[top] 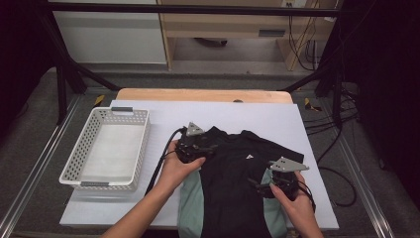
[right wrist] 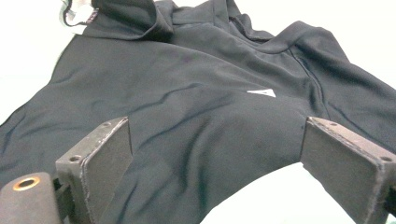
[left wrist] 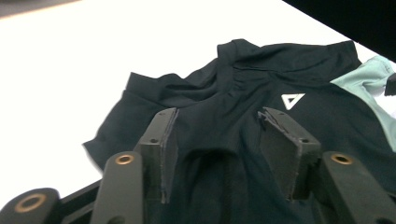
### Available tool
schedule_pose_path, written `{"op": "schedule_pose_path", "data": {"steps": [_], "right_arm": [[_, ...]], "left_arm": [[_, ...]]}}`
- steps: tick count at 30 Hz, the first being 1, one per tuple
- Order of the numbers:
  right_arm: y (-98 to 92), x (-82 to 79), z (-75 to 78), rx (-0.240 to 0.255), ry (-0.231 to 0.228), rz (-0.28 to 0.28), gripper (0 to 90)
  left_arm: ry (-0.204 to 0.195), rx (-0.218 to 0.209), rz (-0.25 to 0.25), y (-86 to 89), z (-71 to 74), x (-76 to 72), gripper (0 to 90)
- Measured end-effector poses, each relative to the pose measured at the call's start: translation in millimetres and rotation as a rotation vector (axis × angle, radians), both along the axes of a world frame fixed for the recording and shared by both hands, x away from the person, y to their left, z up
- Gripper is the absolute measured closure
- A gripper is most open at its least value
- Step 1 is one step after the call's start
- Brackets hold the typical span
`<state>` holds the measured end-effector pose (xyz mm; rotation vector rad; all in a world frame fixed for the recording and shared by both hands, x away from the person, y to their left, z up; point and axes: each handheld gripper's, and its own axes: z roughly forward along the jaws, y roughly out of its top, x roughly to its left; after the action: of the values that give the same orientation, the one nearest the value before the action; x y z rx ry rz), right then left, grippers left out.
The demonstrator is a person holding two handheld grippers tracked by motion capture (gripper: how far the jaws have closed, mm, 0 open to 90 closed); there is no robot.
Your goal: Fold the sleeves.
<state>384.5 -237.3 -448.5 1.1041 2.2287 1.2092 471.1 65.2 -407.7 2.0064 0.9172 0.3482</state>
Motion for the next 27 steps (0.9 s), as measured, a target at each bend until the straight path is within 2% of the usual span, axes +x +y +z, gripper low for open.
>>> {"op": "schedule_pose_path", "data": {"steps": [4, 9, 11, 14, 17, 21, 24, 25, 27], "right_arm": [[0.2, 0.4, -0.6, -0.001, 0.002, -0.003, 9.8], [1.3, 1.6, -2.1, -0.005, 0.01, 0.002, 9.8], [2.3, 1.7, -2.3, -0.005, 0.01, 0.001, 9.8], [3.0, 0.7, -2.1, -0.005, 0.013, 0.006, 9.9], [2.9, 0.4, -2.3, -0.003, 0.015, 0.008, 10.0], [2.4, 0.6, -2.6, -0.004, 0.016, 0.007, 10.0], [2.1, 0.6, -2.7, -0.005, 0.015, 0.008, 10.0], [2.2, 0.6, -2.7, -0.005, 0.017, 0.008, 10.0], [2.4, 0.8, -2.8, -0.007, 0.018, 0.011, 10.0]], "left_arm": [[-0.029, 0.068, 0.028, 15.5, -5.3, -6.1, 44.2], [-0.017, 0.106, -0.003, 22.1, -16.0, -15.2, 46.7], [-0.01, 0.123, -0.016, 21.9, -21.4, -19.2, 52.1], [-0.015, 0.107, -0.034, 21.3, -27.5, -24.4, 63.6], [0.008, 0.105, -0.062, 17.3, -30.9, -27.7, 73.3], [-0.001, 0.142, -0.082, 10.8, -34.0, -34.0, 79.7], [-0.005, 0.147, -0.076, 9.2, -35.1, -36.6, 78.9], [-0.004, 0.147, -0.074, 8.7, -35.6, -37.1, 75.5], [0.005, 0.134, -0.083, 6.7, -37.3, -38.9, 62.3]]}}
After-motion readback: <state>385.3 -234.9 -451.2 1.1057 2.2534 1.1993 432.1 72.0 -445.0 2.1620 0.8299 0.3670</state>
